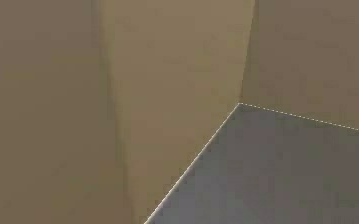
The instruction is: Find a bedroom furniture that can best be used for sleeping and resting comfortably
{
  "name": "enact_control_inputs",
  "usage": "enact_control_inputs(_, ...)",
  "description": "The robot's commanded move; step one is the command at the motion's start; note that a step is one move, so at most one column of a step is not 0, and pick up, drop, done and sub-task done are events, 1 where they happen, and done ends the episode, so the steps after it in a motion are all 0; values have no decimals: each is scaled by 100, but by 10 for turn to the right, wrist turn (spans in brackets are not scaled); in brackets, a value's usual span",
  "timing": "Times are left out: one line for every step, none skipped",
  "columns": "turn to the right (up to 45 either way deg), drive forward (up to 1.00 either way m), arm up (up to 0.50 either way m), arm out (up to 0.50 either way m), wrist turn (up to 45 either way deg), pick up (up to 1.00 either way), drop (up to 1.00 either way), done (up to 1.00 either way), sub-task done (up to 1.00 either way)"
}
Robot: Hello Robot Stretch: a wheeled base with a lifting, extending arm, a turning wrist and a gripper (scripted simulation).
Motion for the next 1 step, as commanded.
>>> enact_control_inputs(-90,0,0,0,0,0,0,0,0)
